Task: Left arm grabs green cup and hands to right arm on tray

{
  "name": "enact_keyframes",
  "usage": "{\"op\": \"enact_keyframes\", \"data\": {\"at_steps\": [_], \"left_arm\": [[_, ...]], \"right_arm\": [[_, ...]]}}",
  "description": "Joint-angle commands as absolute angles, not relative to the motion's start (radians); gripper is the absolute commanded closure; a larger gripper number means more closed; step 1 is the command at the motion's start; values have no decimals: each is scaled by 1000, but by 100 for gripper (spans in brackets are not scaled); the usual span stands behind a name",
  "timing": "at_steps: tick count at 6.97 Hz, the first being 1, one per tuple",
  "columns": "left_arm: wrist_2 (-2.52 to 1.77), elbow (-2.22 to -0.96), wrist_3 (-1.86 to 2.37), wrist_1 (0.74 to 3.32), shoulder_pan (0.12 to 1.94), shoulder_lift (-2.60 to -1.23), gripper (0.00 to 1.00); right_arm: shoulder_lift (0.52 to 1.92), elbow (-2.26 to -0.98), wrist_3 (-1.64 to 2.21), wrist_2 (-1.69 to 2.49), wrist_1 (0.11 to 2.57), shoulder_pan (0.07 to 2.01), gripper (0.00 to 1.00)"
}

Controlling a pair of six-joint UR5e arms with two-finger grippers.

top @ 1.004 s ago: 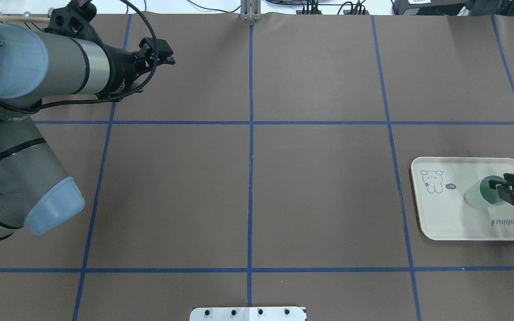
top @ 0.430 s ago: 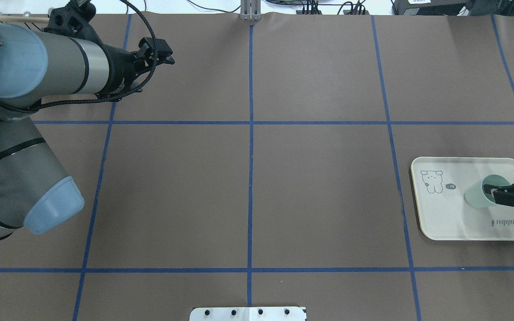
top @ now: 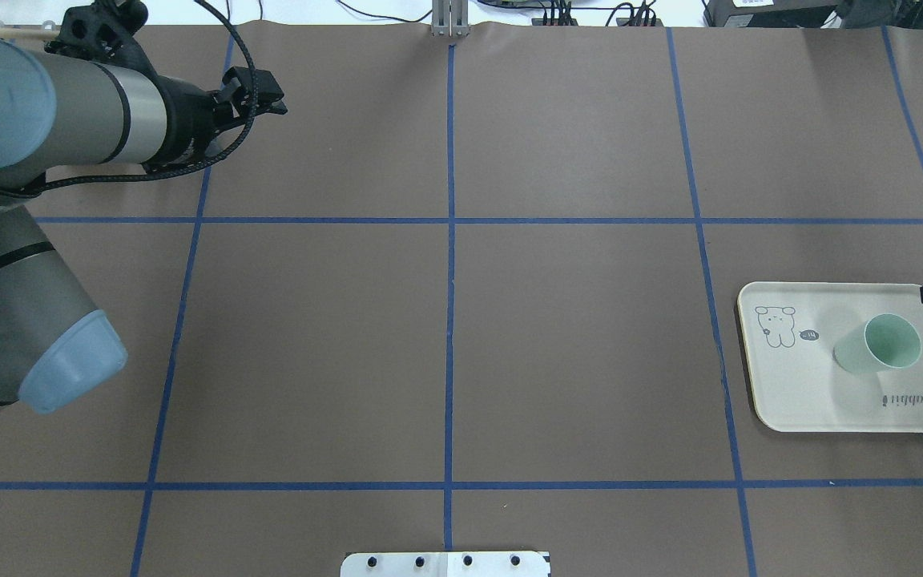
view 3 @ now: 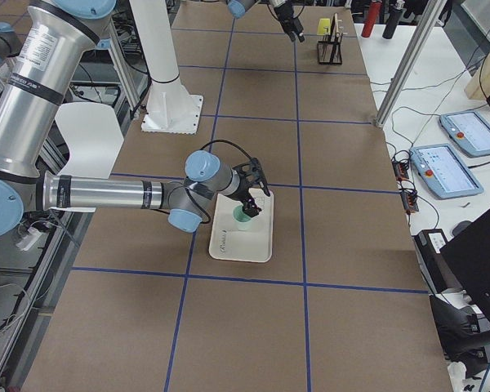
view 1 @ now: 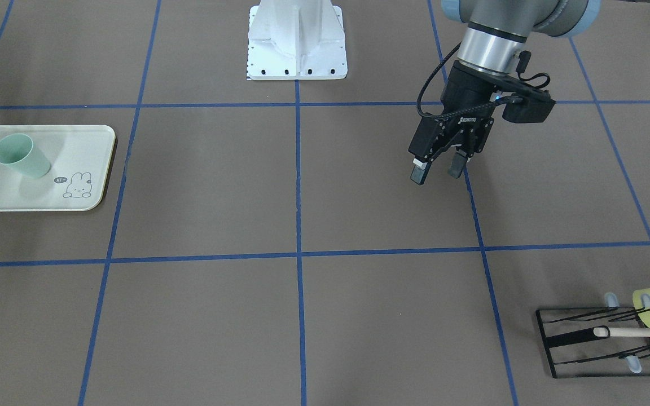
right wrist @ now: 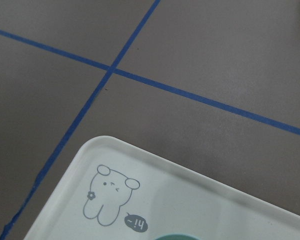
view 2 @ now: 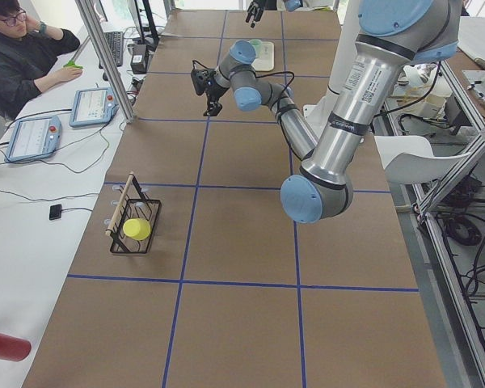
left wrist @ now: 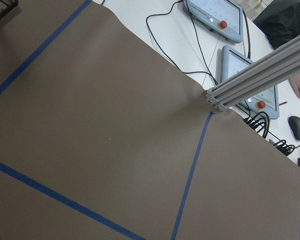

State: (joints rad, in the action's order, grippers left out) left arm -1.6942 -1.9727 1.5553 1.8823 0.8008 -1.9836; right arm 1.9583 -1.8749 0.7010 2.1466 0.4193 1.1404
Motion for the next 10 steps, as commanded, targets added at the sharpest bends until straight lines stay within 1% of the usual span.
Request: {"op": "enact_keyframes", "data": {"at_steps": [1,2,4,5,7,9,10], "left_arm": [[-1697,-1971,1250,1881,880,-1855,0],[-1712,-1967,1114,1878,928,-1797,0],[-1901,-1956,895,1878,1055,-1671,0],[-1996,-1933,800,1878,1122,-1630,0],[-2122,-1849,621,1861,1243,-1589,0],[-2174,-1822,391,1696,1342,-1595,0],[-2219,-1809,361,1683,1376,-1591,0]], "right_arm": [[1911,-1870,664,2266,532,1259,1],[1910,-1870,652,2264,566,1267,1],[1910,-1850,625,2258,589,1275,1],[1893,-1852,565,2264,670,1294,1],[1846,-1853,368,2269,896,1353,1],[1813,-1858,186,2313,1093,1399,1],[1775,-1861,136,2368,1226,1431,1]]}}
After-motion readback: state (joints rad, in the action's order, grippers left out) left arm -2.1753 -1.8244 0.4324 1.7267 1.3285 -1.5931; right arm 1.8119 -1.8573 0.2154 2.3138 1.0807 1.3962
